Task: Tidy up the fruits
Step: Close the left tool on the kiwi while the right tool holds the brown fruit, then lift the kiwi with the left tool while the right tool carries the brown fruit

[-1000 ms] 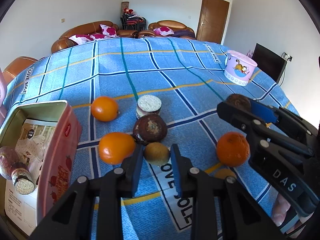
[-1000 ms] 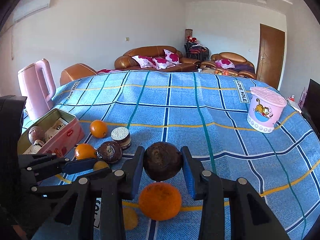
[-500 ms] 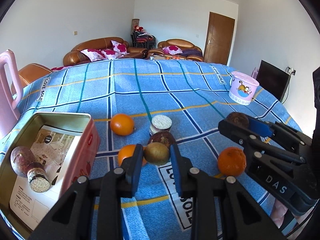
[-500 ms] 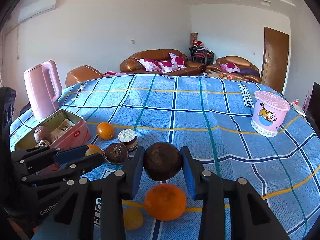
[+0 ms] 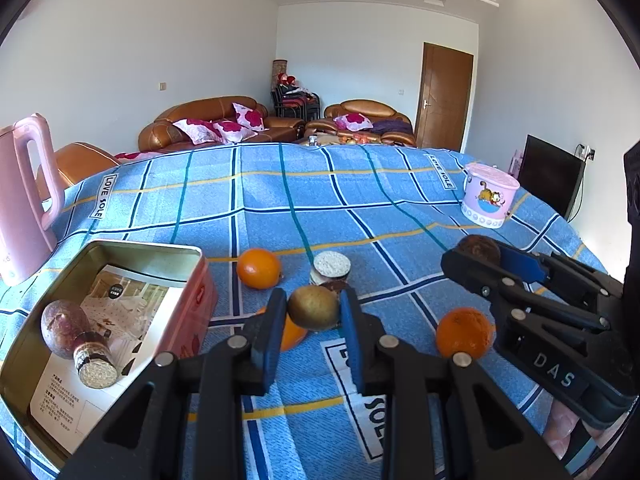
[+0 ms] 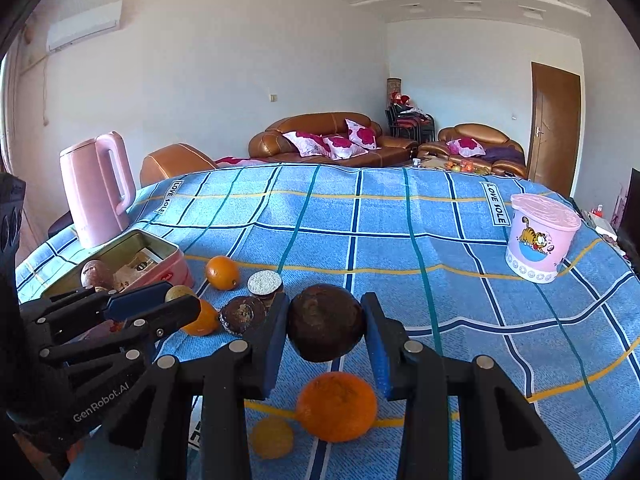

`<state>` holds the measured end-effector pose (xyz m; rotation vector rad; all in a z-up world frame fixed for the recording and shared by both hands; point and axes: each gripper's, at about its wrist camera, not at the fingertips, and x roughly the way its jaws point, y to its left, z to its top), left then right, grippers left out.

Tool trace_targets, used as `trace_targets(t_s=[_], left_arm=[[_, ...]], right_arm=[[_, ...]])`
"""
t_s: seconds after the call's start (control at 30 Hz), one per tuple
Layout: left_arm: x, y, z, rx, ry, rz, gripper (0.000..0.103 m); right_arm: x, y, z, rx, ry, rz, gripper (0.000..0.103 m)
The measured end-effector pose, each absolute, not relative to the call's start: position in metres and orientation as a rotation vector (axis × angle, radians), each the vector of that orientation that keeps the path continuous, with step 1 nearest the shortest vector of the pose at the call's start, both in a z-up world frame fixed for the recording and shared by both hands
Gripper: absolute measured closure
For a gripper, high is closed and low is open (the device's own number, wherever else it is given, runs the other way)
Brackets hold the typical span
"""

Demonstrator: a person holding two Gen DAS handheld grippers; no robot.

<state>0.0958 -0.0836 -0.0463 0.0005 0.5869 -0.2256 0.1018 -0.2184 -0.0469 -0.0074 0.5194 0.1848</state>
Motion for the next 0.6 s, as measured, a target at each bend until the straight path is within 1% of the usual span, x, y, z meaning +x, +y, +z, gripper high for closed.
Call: trace_targets(t_s=[0.6], left_arm=[[0.082, -0.082, -0.040, 0.009, 0.513, -0.205, 0.074]], right_arm=[[0.091, -0.220, -0.042, -0.005, 0.455, 0.184, 0.064]])
